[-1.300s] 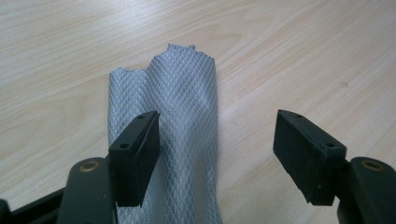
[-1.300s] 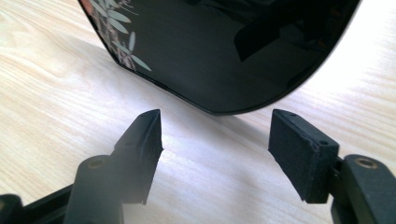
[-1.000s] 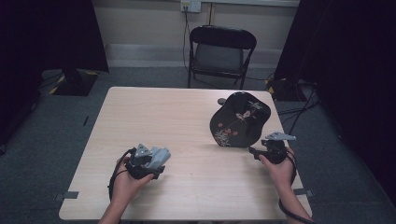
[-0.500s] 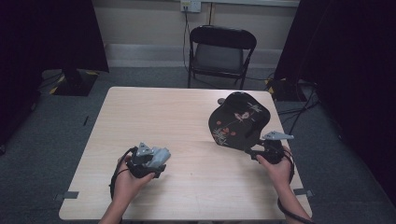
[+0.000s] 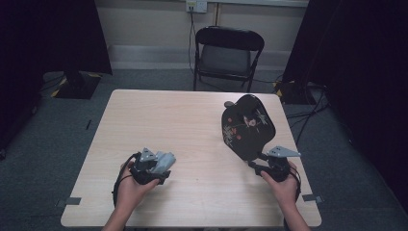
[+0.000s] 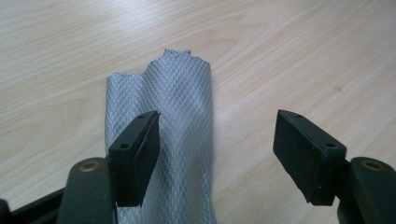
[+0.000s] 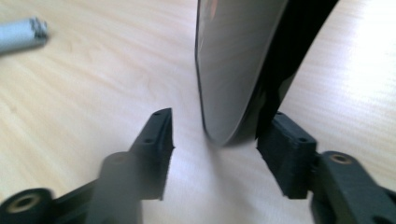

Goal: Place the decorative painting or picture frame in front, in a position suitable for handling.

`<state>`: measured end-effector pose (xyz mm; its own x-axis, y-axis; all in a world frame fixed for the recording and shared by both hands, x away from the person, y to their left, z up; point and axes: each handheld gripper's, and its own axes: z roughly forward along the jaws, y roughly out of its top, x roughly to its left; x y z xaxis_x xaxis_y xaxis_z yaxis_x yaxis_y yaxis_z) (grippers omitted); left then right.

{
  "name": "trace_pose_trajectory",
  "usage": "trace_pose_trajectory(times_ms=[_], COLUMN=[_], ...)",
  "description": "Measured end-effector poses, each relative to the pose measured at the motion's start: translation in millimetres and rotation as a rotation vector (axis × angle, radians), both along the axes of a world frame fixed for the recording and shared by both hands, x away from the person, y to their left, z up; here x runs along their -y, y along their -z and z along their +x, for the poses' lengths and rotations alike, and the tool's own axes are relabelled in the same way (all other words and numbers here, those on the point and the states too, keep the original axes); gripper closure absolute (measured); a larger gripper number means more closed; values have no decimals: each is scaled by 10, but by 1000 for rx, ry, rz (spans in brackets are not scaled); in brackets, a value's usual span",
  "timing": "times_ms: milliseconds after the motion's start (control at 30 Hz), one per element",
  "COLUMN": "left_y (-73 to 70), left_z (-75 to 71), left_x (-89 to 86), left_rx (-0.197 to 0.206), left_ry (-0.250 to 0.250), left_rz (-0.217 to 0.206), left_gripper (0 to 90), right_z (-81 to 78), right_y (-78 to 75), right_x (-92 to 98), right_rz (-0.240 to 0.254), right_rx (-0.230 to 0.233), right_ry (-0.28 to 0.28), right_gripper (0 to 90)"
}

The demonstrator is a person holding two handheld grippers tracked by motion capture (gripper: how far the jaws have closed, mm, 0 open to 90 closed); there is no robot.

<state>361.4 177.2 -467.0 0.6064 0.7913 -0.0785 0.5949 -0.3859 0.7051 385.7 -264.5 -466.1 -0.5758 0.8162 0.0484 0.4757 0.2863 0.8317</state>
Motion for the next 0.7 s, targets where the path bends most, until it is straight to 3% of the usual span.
trace_pose_trajectory(times_ms=[33,133,200,367,533,567,700], left_y=[5,4,11,18,9,5,5], left_z=[1,6,12,10,1,0,7], left_x=[1,-5,-7,0,-1,-1,-2], left_rx=[2,-2,-4,-5,-6,-5,-4], left_ry=[2,-4,-14,-7,-12,-14,-16], left_rz=[2,-1,-7,3,-2,-2,-1], left_gripper=[319,319,319,318,318,318,318], right_z=[41,75,104,96,53,36,-35], right_y=[-35,-62,-71,-61,-53,-49,-69], right_x=[-12,-37,-54,-86,-107,-94,-112], right_rz=[17,23,32,58,83,107,102], right_rx=[12,19,7,-2,-24,-38,-49], right_ry=[13,27,34,29,53,63,57], right_gripper=[524,562,656,750,776,783,784])
